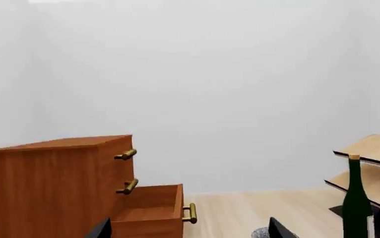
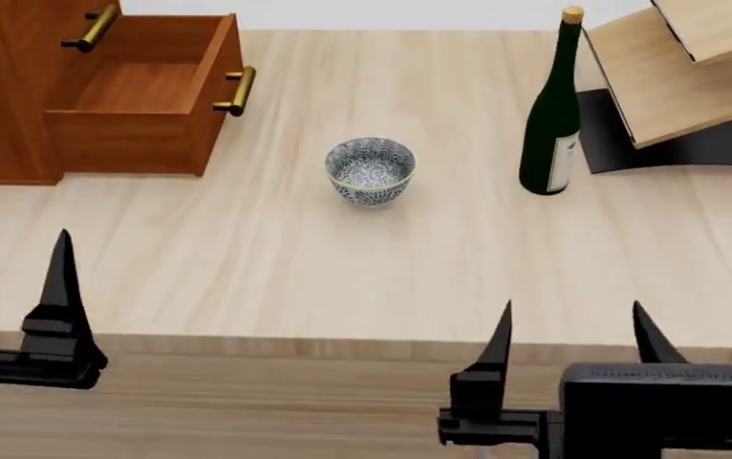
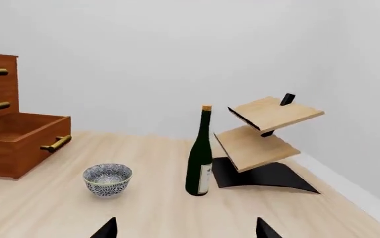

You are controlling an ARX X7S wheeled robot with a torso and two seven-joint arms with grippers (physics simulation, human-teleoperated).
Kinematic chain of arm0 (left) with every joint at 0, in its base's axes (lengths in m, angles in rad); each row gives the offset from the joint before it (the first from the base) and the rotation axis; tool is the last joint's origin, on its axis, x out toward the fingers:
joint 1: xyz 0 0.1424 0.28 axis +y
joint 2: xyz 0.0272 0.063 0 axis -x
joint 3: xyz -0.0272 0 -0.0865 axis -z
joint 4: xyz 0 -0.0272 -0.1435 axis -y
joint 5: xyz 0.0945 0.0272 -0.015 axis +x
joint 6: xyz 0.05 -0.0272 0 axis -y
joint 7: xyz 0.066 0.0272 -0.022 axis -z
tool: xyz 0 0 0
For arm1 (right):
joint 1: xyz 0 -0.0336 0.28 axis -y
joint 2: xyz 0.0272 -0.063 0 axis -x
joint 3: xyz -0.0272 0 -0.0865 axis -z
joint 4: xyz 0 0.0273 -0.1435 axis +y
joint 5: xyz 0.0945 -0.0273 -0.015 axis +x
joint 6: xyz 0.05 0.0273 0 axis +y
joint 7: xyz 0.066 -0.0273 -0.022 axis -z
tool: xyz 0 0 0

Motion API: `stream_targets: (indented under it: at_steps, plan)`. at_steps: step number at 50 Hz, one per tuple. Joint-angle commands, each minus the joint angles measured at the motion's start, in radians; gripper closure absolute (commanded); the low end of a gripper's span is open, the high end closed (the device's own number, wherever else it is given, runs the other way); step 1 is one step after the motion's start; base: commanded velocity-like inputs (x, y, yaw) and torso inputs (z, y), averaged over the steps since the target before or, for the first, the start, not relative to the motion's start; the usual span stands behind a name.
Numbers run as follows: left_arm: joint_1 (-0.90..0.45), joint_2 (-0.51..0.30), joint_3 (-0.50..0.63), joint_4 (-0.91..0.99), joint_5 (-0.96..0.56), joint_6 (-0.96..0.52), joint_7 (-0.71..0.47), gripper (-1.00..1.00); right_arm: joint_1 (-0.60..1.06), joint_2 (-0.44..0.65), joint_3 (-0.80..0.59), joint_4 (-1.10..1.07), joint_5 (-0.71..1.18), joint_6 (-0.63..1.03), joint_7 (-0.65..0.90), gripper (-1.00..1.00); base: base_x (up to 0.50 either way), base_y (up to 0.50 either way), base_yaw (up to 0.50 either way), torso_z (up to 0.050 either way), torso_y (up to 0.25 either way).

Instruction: Put the bowl in the bottom drawer of the cabinet.

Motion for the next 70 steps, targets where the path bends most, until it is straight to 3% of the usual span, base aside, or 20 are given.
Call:
stream_targets:
  at_steps: [1,24,38,53,70]
  plan:
    - [-0.141,-0.046,-0.031,0.080,-0.022,-0.114,-0.018,-1.00,0.096,0.023,0.024,-0.049,0.033,0.113,-0.001,-1.00,0.00,0.00,0.00,0.000,0.000]
    - [-0.445,-0.102,-0.087,0.138,-0.088,-0.328,-0.044,-1.00,0.221,0.065,0.035,-0.112,0.062,0.272,0.009,-1.00,0.00,0.00,0.00,0.000,0.000]
    - [-0.610,-0.135,-0.125,0.216,-0.161,-0.485,-0.062,-1.00,0.224,0.053,0.015,-0.054,0.066,0.247,0.003,-1.00,0.00,0.00,0.00,0.000,0.000]
    - [-0.589,-0.140,-0.126,0.240,-0.169,-0.476,-0.059,-1.00,0.211,0.053,0.013,-0.059,0.078,0.242,0.004,-1.00,0.00,0.02,0.00,0.000,0.000]
    - [-0.545,-0.140,-0.133,0.221,-0.165,-0.447,-0.059,-1.00,0.186,0.041,0.024,-0.043,0.093,0.209,0.008,-1.00,0.00,0.41,0.00,0.000,0.000]
